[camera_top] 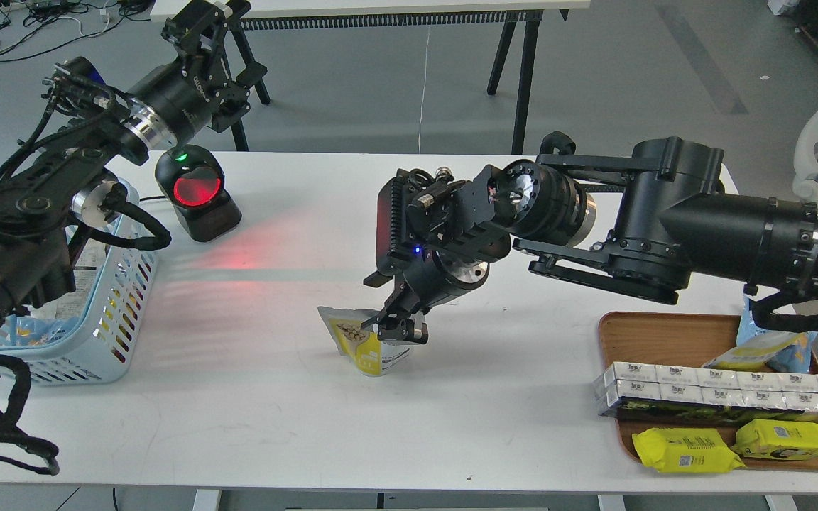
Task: Scan snack and place in basket
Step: 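Set the packet down on the table and retract the right arm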
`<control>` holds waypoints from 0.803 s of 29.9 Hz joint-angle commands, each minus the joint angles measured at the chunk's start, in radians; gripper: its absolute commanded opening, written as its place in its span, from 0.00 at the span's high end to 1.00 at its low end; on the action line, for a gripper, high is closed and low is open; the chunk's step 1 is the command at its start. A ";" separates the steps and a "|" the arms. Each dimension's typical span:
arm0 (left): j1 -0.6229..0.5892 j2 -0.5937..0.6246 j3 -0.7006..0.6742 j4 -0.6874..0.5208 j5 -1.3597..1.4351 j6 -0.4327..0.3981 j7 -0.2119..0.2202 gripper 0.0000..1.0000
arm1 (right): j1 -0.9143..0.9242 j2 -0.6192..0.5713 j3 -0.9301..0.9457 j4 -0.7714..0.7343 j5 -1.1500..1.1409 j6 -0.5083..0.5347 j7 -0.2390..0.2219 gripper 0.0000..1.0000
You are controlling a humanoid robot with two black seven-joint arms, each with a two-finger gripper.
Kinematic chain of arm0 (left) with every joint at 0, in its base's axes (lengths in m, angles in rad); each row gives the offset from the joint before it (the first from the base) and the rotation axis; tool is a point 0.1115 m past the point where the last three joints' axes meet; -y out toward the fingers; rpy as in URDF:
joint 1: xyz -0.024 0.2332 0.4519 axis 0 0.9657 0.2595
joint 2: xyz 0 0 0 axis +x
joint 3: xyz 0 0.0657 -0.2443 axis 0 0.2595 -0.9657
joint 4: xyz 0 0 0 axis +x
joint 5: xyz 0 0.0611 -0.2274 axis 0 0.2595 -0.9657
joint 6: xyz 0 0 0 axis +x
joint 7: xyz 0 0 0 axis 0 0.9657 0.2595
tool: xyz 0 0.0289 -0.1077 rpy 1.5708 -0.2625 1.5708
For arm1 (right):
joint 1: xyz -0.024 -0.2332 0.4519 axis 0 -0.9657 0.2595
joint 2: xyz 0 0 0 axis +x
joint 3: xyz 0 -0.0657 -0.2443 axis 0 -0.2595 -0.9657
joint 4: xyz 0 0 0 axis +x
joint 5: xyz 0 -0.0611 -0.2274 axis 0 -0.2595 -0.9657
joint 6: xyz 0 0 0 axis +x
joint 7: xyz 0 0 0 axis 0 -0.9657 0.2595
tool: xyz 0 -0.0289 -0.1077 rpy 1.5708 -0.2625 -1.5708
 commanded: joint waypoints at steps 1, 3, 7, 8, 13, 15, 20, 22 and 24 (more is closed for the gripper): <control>-0.003 0.002 0.000 0.000 0.000 0.000 0.000 0.00 | 0.020 -0.008 0.072 -0.050 0.000 0.000 -0.013 0.10; -0.003 0.002 0.000 0.000 0.000 0.000 0.000 0.00 | 0.021 -0.019 0.123 -0.104 0.050 0.000 -0.042 0.00; -0.003 0.006 0.000 0.000 0.002 0.000 0.000 0.00 | 0.020 -0.100 0.221 -0.199 0.251 0.000 -0.073 0.00; -0.004 0.008 0.000 0.000 0.002 0.000 0.000 0.00 | 0.018 -0.128 0.238 -0.216 0.317 0.000 -0.081 0.00; -0.007 0.008 -0.009 0.000 -0.003 0.000 0.000 0.00 | 0.000 -0.278 0.319 -0.245 0.603 0.000 -0.105 0.00; -0.023 0.011 -0.008 0.000 0.002 0.000 0.000 0.00 | -0.028 -0.329 0.362 -0.277 0.740 0.000 -0.110 0.00; -0.063 0.037 -0.009 0.000 0.002 0.000 0.000 0.00 | -0.085 -0.436 0.388 -0.339 1.076 0.000 -0.125 0.00; -0.063 0.038 -0.034 0.000 -0.006 0.000 0.000 0.00 | -0.123 -0.462 0.387 -0.330 1.224 0.000 -0.139 0.00; -0.063 0.035 -0.073 -0.002 -0.008 0.000 0.000 0.00 | -0.140 -0.467 0.388 -0.334 1.325 0.000 -0.156 0.00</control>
